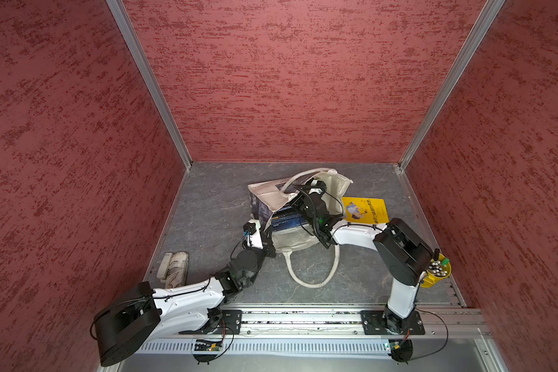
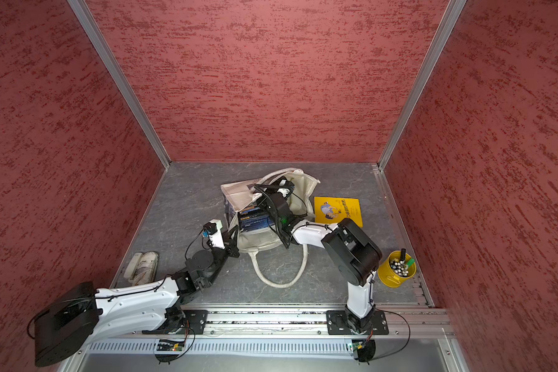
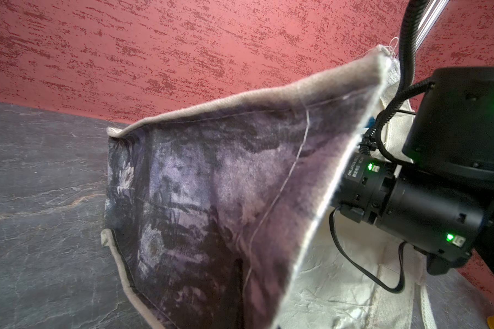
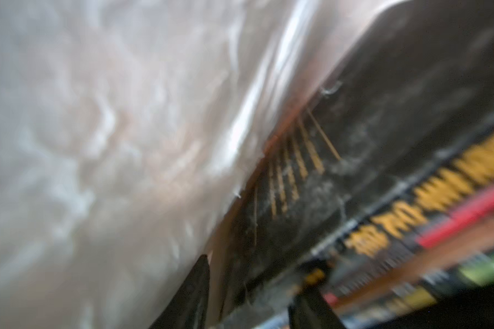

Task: Take out the books from the canvas bag
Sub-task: Pick up the book from the canvas bag.

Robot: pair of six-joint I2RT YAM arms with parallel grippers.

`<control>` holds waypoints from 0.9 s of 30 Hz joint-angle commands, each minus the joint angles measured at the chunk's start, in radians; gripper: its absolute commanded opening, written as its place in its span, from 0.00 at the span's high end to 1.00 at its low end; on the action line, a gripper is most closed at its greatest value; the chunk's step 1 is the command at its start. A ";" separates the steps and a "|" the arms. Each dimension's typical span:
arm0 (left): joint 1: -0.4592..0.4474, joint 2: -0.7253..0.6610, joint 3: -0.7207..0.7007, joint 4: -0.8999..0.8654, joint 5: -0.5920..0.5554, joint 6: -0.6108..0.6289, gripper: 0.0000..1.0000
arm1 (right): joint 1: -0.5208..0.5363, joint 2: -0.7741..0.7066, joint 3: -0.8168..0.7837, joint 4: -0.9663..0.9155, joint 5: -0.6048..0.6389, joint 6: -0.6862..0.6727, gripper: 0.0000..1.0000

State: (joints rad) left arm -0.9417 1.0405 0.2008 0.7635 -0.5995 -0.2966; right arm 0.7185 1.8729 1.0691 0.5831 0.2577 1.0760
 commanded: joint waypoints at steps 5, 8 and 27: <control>-0.001 -0.010 0.003 0.026 0.021 0.018 1.00 | -0.008 0.075 0.085 0.054 0.004 -0.012 0.60; -0.001 -0.012 0.002 0.026 0.020 0.019 1.00 | -0.008 0.088 0.094 0.053 -0.007 -0.010 0.66; 0.003 -0.002 0.013 0.004 -0.012 0.004 1.00 | 0.017 -0.153 -0.108 0.088 -0.003 -0.030 1.00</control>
State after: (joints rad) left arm -0.9417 1.0405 0.2008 0.7620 -0.6037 -0.2909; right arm 0.7269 1.7939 0.9794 0.6334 0.2359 1.0870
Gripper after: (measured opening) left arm 0.064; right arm 0.160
